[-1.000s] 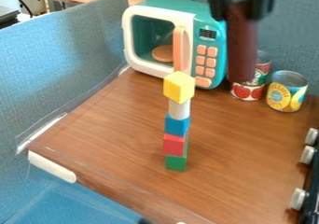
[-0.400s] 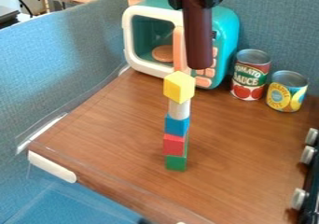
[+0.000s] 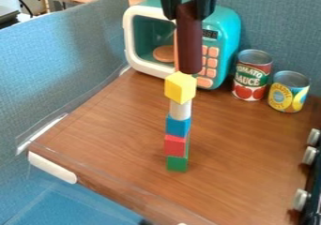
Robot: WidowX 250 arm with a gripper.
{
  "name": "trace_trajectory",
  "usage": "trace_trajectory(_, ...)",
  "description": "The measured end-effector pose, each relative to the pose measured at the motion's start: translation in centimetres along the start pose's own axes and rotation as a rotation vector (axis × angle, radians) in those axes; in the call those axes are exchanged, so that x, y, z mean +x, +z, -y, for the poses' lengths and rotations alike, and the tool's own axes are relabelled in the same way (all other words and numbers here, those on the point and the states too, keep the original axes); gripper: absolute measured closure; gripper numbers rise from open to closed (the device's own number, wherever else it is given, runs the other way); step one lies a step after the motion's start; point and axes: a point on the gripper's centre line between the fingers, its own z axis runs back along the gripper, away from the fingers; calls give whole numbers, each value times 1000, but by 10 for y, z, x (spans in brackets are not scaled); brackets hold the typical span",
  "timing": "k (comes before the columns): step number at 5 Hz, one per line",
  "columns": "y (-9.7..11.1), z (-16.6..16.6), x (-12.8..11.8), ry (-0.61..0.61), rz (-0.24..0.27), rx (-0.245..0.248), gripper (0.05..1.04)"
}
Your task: Move the brown block on top of the yellow cube
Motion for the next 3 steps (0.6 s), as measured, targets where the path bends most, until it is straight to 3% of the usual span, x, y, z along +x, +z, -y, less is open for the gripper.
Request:
trace_trajectory(1, 0, -4, 8, 12, 2, 15, 606)
trace_trajectory(3, -3, -20, 18, 54, -14, -17, 606)
